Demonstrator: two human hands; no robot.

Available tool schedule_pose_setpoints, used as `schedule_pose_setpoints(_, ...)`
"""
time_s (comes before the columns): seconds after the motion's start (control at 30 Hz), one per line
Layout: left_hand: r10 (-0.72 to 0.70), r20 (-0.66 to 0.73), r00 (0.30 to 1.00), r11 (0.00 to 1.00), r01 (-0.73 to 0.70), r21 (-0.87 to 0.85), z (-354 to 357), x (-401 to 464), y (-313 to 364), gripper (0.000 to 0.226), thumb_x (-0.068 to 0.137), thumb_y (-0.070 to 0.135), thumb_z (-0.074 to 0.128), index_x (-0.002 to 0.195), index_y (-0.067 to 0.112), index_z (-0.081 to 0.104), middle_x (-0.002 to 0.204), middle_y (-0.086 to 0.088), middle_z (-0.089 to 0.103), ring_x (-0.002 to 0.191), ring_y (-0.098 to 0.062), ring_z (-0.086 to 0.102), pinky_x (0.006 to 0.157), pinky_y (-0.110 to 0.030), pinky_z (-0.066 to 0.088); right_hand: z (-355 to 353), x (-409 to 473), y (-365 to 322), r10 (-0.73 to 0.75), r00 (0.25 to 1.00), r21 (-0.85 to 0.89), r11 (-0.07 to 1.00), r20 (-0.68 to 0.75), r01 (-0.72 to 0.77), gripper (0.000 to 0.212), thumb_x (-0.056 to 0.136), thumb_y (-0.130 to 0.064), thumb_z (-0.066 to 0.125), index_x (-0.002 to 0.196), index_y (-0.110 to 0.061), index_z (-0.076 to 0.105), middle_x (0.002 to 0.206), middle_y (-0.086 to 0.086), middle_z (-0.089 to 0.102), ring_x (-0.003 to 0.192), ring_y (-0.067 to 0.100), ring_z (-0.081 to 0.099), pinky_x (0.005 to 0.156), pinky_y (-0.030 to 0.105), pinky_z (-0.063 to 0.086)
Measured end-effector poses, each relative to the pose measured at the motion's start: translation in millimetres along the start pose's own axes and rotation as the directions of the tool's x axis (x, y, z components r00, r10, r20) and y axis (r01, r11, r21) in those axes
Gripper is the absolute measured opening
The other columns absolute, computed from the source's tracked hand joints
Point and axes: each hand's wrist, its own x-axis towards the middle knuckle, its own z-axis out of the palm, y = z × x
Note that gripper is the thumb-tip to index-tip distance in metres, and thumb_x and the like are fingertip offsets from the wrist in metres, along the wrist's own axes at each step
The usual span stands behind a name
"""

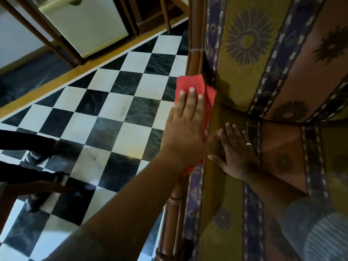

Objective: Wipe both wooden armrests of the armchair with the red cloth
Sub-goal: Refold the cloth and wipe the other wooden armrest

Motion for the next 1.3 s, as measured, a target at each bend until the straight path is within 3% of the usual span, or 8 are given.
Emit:
schedule_pose_setpoints(0.17,0.059,0.107,0.993,0.992,-0.071,0.107,3.1,-19.4,0.0,0.110,0.082,0.084,0.020,0.160,0.011,-0.008,0.168,-0.012,-0.018,0.155,-0.028,-0.021,0.126,-0.047,-0.005,0.6,-11.5,-3.3,0.005,1.000,0.014,1.000,-0.004,-0.005,0.104,0.086,-0.081,0.008,0.154,-0.004,0.025,0.164,0.021,0.017,0.152,0.037,0.015,0.121,0.057,0.017)
schedule_pose_setpoints(0.3,0.047,0.063,0.997,0.998,-0.050,0.043,-4.5,24.1,-6.4,0.113,0.084,0.084,0.031,0.159,0.011,-0.009,0.169,-0.013,-0.016,0.155,-0.027,-0.017,0.126,-0.045,-0.005,5.9,-13.3,-2.2,0.010,1.000,-0.018,1.000,-0.024,-0.010,0.106,0.085,-0.085,0.017,0.156,-0.006,0.019,0.166,0.019,0.010,0.154,0.034,0.009,0.123,0.055,0.013)
schedule_pose_setpoints(0.47,-0.003,0.021,1.000,1.000,0.002,0.018,-4.1,46.8,-8.7,0.118,0.079,0.090,0.028,0.159,0.012,-0.008,0.169,-0.012,-0.014,0.156,-0.027,-0.016,0.128,-0.050,0.000,9.7,-14.3,-2.2,0.003,0.998,-0.043,0.999,-0.057,-0.005,0.105,0.086,-0.084,0.019,0.156,-0.007,0.015,0.166,0.018,0.007,0.154,0.033,0.007,0.124,0.052,0.009)
schedule_pose_setpoints(0.67,-0.032,0.019,0.999,0.998,0.033,-0.055,-1.2,3.0,-1.4,0.117,0.079,0.088,0.031,0.160,0.012,-0.006,0.170,-0.011,-0.014,0.156,-0.028,-0.016,0.128,-0.052,0.002,4.8,-18.5,-4.3,-0.003,1.000,-0.026,1.000,-0.022,0.002,0.105,0.086,-0.082,0.017,0.155,-0.003,0.021,0.164,0.022,0.012,0.152,0.038,0.011,0.122,0.057,0.016)
schedule_pose_setpoints(0.87,-0.023,-0.013,1.000,0.992,0.022,-0.126,12.2,-75.4,1.8,0.103,0.087,0.081,0.026,0.160,0.014,-0.005,0.170,-0.010,-0.010,0.155,-0.026,-0.017,0.126,-0.043,-0.003,14.9,-41.3,-7.8,0.048,0.999,-0.013,0.999,-0.012,-0.048,0.104,0.084,-0.083,0.007,0.158,-0.010,0.008,0.167,0.014,0.000,0.154,0.028,-0.003,0.124,0.046,-0.001)
schedule_pose_setpoints(1.0,0.004,-0.025,1.000,0.989,-0.008,-0.147,15.5,-118.2,8.6,0.095,0.092,0.074,0.026,0.160,0.013,0.000,0.170,-0.010,-0.007,0.155,-0.027,-0.016,0.124,-0.039,-0.005,18.6,-85.7,-12.2,0.056,0.998,-0.014,0.998,-0.014,-0.057,0.103,0.086,-0.082,0.012,0.157,-0.008,0.010,0.167,0.015,0.002,0.154,0.029,0.001,0.124,0.046,0.001)
schedule_pose_setpoints(1.3,0.014,0.063,0.998,0.990,-0.023,0.142,7.0,-52.6,8.6,0.098,0.092,0.075,0.024,0.160,0.010,-0.001,0.169,-0.014,-0.011,0.156,-0.033,-0.014,0.124,-0.046,-0.004,29.0,-114.1,-13.9,0.020,1.000,-0.039,0.999,0.000,-0.020,0.102,0.088,-0.081,0.018,0.157,-0.006,0.012,0.166,0.017,0.005,0.154,0.033,0.005,0.123,0.054,0.012)
